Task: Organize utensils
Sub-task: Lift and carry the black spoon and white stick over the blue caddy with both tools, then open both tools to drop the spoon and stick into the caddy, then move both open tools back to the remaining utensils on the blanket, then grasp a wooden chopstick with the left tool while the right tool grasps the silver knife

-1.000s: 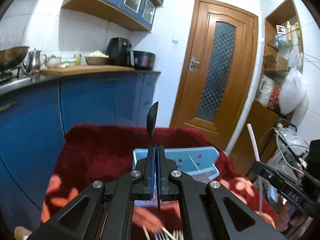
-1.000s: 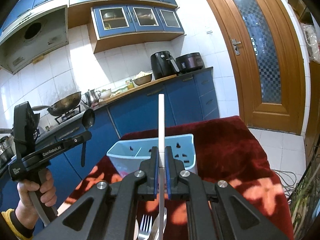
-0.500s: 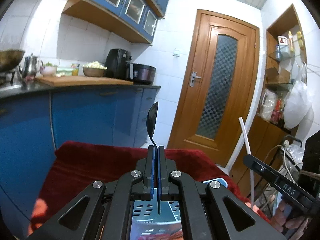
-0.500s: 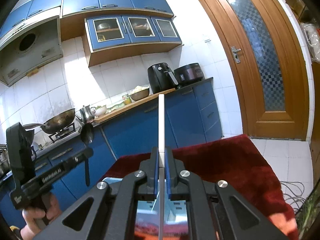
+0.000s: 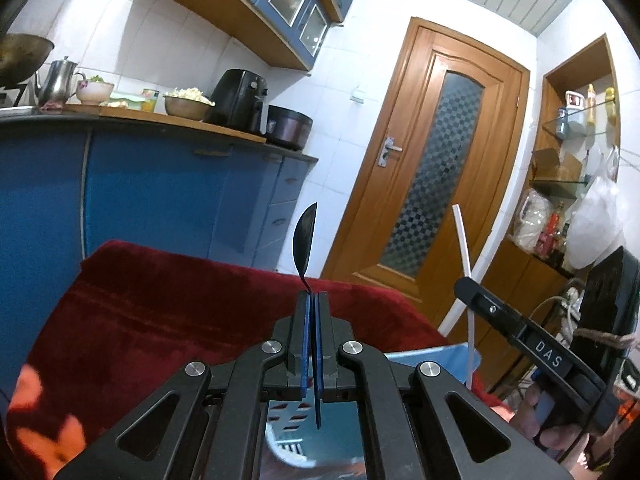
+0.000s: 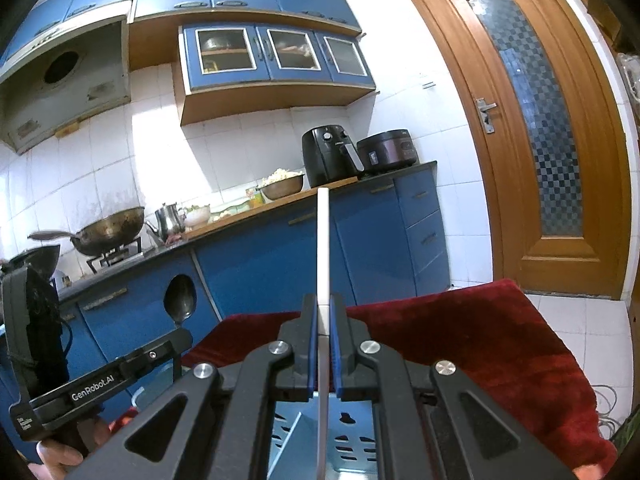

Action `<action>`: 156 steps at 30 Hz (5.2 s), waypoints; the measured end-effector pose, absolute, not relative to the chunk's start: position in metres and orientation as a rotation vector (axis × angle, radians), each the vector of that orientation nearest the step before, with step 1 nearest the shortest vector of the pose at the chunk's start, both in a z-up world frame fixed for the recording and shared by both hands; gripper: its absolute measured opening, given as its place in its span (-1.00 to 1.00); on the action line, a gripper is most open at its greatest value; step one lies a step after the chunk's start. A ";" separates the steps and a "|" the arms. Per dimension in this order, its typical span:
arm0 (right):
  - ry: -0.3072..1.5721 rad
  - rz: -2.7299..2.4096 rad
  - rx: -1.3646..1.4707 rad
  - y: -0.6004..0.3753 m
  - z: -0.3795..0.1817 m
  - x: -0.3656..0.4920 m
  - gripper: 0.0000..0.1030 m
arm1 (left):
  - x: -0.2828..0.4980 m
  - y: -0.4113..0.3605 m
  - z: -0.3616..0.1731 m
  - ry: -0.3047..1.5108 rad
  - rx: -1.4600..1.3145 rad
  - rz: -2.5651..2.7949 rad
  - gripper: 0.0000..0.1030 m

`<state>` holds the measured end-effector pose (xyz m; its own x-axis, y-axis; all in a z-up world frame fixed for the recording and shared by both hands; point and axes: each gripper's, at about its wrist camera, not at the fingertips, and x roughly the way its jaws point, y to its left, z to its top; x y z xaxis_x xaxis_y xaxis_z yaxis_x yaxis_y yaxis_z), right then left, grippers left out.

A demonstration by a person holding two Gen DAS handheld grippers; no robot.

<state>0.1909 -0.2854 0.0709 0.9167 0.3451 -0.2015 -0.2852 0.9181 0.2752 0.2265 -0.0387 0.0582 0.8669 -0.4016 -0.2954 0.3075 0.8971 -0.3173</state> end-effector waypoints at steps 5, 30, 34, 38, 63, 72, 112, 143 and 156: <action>0.281 0.326 0.217 -0.284 0.065 0.190 -0.85 | 0.215 -0.045 0.052 0.366 -0.213 -0.381 -0.96; 0.297 0.257 0.231 -0.296 0.066 0.142 -0.13 | 0.170 -0.044 0.060 0.404 -0.112 -0.365 -0.32; 0.284 0.245 0.240 -0.297 0.075 0.132 -0.09 | 0.160 -0.039 0.064 0.422 -0.113 -0.363 -0.32; 0.297 0.234 0.240 -0.297 0.082 0.116 -0.08 | 0.148 -0.032 0.068 0.442 -0.128 -0.352 -0.32; 0.518 0.202 0.258 -0.305 0.050 0.028 -0.08 | 0.082 -0.008 0.047 0.674 -0.081 -0.307 -0.32; 0.621 0.169 0.275 -0.315 0.019 0.019 -0.08 | 0.077 -0.009 0.022 0.794 -0.035 -0.296 -0.32; 0.724 0.182 0.263 -0.322 -0.001 0.011 -0.08 | 0.128 -0.024 -0.017 1.195 -0.079 -0.355 -0.92; 1.084 0.345 0.174 -0.266 0.001 0.048 -0.08 | 0.083 0.030 0.015 0.893 -0.244 -0.392 -0.92; 1.213 0.331 0.020 -0.235 -0.010 0.081 -0.18 | 0.078 0.034 0.020 0.835 -0.244 -0.415 -0.92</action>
<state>0.0808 -0.2355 -0.0103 0.3084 0.2610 -0.9148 -0.2401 0.9518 0.1906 0.0778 0.0339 0.0202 0.5981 -0.4480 -0.6645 0.2598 0.8928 -0.3681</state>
